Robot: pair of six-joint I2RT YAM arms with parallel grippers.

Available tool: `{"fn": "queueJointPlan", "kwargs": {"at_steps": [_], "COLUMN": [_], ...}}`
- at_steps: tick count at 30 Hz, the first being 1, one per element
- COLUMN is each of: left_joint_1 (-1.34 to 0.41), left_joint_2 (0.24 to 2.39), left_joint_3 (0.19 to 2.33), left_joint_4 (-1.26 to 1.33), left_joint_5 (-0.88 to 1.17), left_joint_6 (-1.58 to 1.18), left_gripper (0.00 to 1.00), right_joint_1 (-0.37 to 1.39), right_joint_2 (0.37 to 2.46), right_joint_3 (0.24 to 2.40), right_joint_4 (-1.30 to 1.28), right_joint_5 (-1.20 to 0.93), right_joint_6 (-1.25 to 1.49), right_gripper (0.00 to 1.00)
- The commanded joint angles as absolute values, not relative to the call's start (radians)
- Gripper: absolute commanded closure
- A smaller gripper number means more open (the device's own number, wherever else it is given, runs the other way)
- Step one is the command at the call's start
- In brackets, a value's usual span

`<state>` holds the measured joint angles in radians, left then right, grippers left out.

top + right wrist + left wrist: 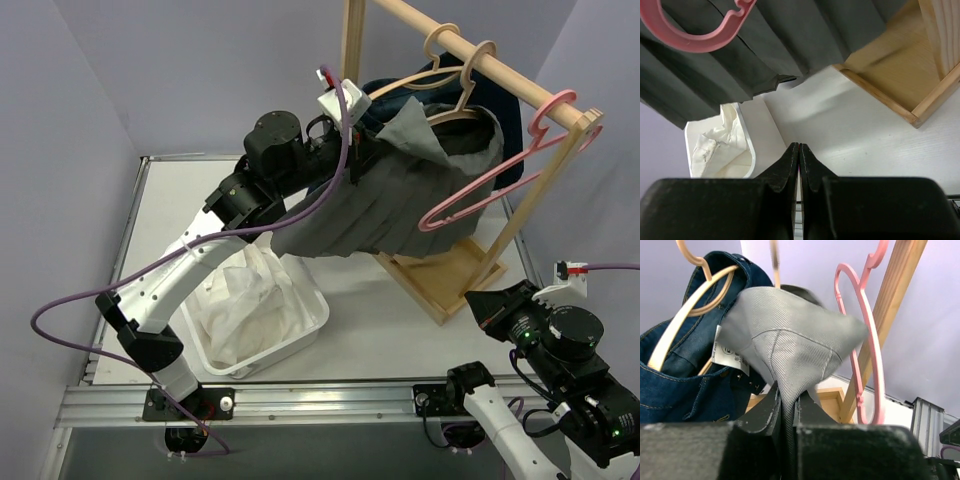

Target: Remove the skirt from the hanger

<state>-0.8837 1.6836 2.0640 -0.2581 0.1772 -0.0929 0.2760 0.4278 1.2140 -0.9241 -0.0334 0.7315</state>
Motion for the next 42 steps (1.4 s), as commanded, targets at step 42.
{"fn": "queueJointPlan", "kwargs": {"at_steps": [42], "left_joint_1": [-0.965], "left_joint_2": [2.189], "left_joint_3": [2.71], "left_joint_4": [-0.744], "left_joint_5": [0.176], "left_joint_6": [-0.159], "left_gripper": [0.6], "right_joint_1": [0.281], "right_joint_2": [0.437], "right_joint_3": [1.242], "right_joint_4": [-0.873], "right_joint_5": [-0.034], "right_joint_6": [0.765], "right_gripper": [1.0]}}
